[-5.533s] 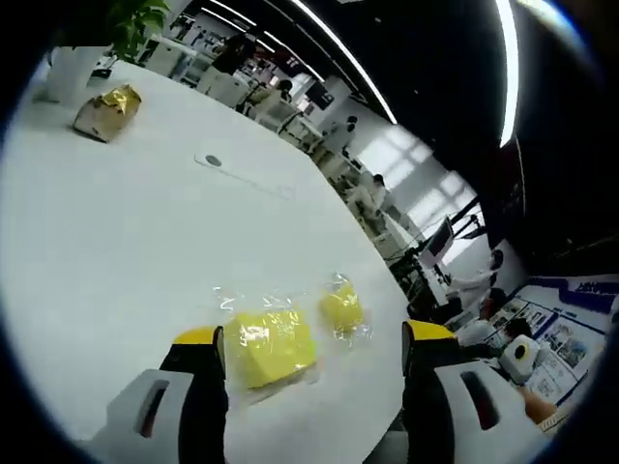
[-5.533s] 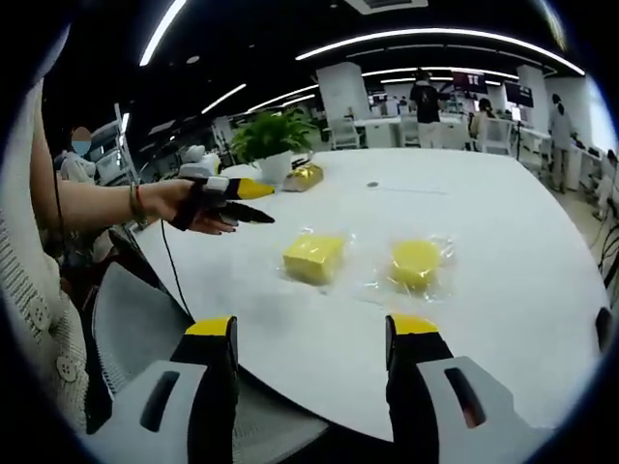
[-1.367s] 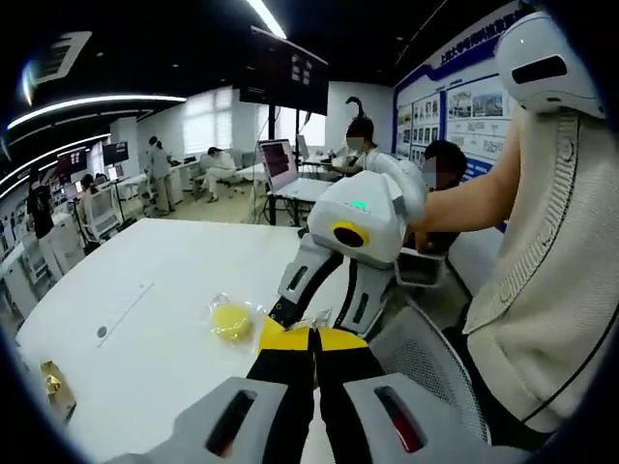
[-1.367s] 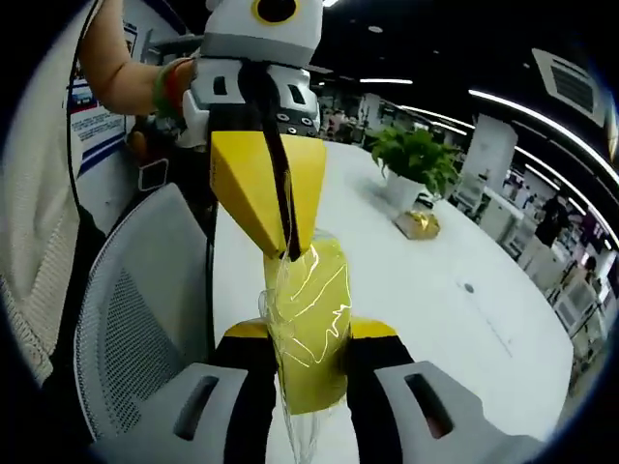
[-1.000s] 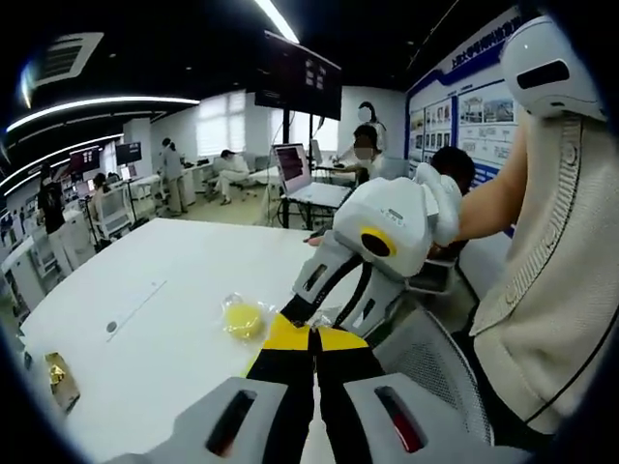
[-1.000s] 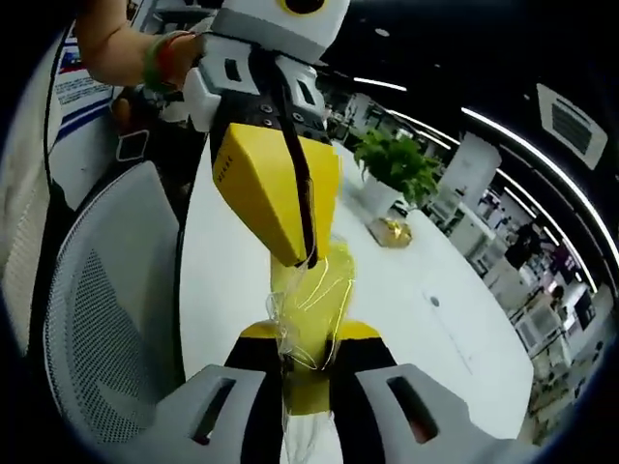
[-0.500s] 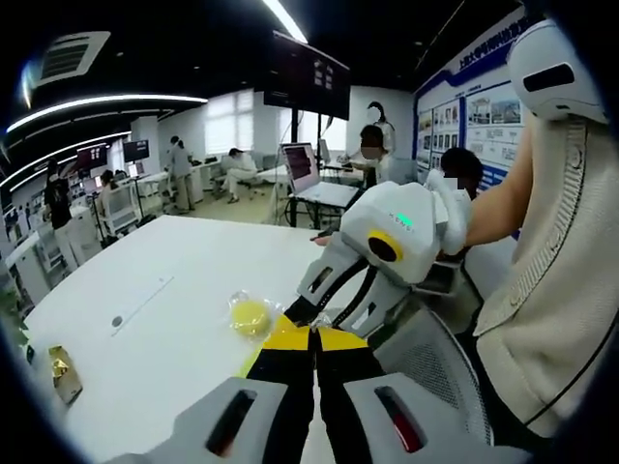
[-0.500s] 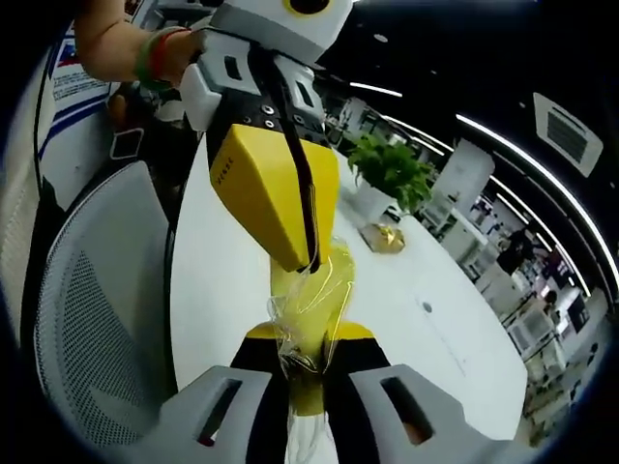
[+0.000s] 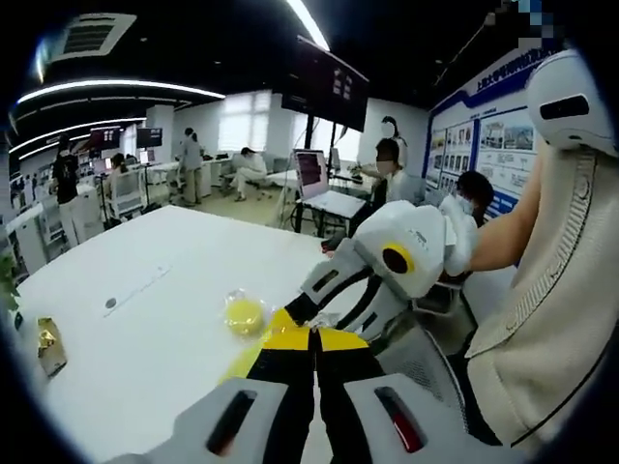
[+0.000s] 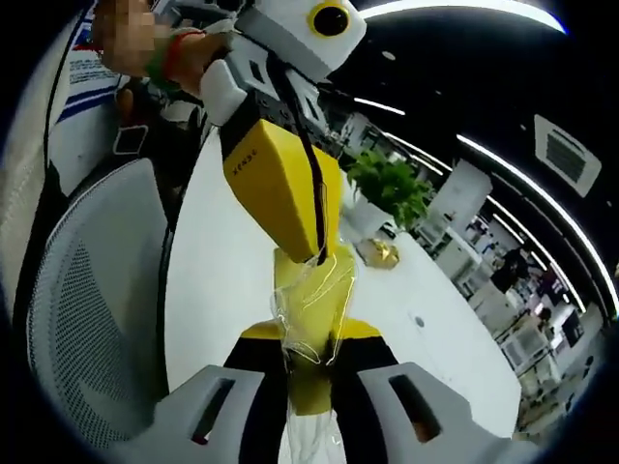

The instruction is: Compare the silicone blocks by pressing each to a similar depth, holding the contact briefly, and releasing to observe deformation and rebound differences across the visible hardness samples.

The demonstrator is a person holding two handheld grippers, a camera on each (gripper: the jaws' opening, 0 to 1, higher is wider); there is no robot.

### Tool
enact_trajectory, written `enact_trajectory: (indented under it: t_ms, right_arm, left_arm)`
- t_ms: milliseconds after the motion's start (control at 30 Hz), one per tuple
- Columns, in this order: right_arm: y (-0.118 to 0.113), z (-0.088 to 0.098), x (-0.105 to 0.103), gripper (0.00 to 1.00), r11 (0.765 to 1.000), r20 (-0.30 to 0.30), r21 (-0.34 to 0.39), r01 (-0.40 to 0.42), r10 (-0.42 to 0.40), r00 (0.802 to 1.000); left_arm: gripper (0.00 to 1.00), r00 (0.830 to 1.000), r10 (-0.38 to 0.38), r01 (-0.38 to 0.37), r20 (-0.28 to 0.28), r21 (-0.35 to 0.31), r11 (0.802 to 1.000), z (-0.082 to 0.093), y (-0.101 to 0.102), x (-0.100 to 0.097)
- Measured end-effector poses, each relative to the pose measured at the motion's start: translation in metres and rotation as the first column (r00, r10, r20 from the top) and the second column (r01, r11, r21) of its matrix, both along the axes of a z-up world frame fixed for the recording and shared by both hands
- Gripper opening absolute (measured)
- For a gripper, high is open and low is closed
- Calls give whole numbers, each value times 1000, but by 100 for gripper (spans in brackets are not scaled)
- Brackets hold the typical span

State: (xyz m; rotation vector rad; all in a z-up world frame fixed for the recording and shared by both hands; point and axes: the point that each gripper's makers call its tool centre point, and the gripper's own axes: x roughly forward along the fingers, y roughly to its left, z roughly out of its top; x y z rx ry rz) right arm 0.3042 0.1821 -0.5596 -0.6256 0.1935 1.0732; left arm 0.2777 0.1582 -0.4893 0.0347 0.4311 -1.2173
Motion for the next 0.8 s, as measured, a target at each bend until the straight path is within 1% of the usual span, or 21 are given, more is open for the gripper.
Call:
enact_trajectory:
  t_ms: [33, 67, 133, 167, 200, 267, 367, 400, 533, 600, 633, 667, 800]
  right_arm:
    - [-1, 0, -1, 13, 1000, -7, 6, -8, 8, 1000]
    - [-2, 0, 0, 14, 1000, -8, 8, 1, -1, 1000]
    - [-3, 0, 0, 14, 1000, 7, 1, 3, -3, 1000]
    - [-4, 0, 1, 14, 1000, 27, -8, 2, -2, 1000]
    - [-4, -1, 0, 15, 1000, 16, -9, 3, -3, 1000]
    - [-4, -3, 0, 17, 1000, -32, 5, 20, -20, 999]
    - [-5, -2, 1, 21, 999, -27, 17, 28, -28, 999]
    - [-5, -1, 2, 23, 999, -32, 29, 38, -37, 999]
    - [-8, 2, 3, 31, 994, -81, 79, 80, -74, 994]
    - [-10, 3, 3, 35, 989, -100, 108, 100, -89, 991]
    - [-13, 3, 4, 35, 983, -122, 131, 131, -115, 986]
    - [-15, 4, 4, 35, 980, -129, 142, 137, -119, 984]
    - [-20, 1, 0, 38, 976, -139, 159, 149, -127, 982]
  left_arm:
    - [0, 999, 10, -11, -33, -18, 1000, 0, 1, 0]
    - [0, 997, 26, -29, -67, -39, 999, 0, 2, 2]
    - [0, 997, 23, -26, -72, -43, 999, -3, 3, 3]
    - [0, 996, 38, -42, -81, -53, 998, -2, 3, 4]
    - [0, 995, 30, -35, -96, -51, 998, -4, 2, 3]
    - [0, 995, 40, -45, -89, -52, 998, -4, 3, 4]
    - [0, 991, 59, -69, -121, -77, 995, -4, 5, 8]
    - [0, 986, 70, -85, -151, -97, 992, -4, 6, 10]
    - [0, 973, 104, -136, -207, -150, 979, -4, 12, 18]
    - [0, 967, 124, -164, -224, -173, 971, -3, 15, 22]
    - [0, 963, 124, -170, -239, -181, 969, -4, 16, 23]
    - [0, 961, 125, -173, -245, -186, 967, -6, 17, 23]
    - [0, 956, 123, -180, -268, -199, 963, -9, 15, 22]
